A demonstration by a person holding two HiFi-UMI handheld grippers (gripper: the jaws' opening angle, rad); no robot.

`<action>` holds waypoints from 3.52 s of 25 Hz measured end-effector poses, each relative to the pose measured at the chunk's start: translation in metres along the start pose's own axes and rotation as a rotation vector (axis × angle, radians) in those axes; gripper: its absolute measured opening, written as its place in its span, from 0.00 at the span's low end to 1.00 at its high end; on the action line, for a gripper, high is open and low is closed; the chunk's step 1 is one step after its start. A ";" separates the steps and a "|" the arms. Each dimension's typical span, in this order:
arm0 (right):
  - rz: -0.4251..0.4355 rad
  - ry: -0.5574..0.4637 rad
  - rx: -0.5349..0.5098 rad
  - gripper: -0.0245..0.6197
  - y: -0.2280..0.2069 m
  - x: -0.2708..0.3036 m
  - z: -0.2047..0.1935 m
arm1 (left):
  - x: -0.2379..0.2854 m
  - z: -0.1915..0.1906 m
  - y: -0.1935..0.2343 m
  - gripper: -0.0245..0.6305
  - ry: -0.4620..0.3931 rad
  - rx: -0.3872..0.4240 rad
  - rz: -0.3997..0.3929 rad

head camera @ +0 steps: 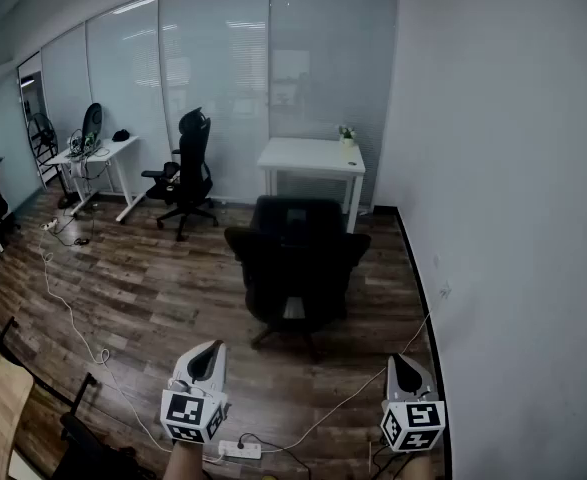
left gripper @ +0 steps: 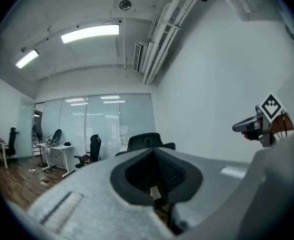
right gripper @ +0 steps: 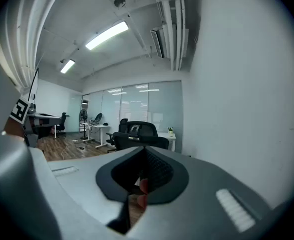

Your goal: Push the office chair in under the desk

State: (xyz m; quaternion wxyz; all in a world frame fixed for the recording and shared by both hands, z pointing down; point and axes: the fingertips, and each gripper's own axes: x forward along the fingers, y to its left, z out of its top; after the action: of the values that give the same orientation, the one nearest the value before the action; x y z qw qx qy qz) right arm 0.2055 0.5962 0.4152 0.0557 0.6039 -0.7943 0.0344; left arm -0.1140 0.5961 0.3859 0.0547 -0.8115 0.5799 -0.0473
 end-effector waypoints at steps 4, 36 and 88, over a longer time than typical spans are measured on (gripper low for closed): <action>-0.004 -0.011 0.000 0.04 -0.003 -0.003 0.003 | 0.000 0.004 -0.007 0.04 -0.008 0.011 -0.008; 0.052 -0.020 -0.017 0.17 0.027 0.009 -0.006 | 0.000 -0.010 -0.007 0.16 0.021 0.019 -0.032; 0.144 -0.014 -0.037 0.17 -0.081 0.260 0.007 | 0.272 -0.036 0.019 0.16 0.081 0.011 -0.054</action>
State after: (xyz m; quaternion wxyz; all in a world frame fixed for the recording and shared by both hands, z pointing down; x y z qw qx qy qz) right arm 0.2147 0.3252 0.4413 0.0585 0.5442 -0.8367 0.0194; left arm -0.0490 0.3315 0.4227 0.0344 -0.8240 0.5591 -0.0849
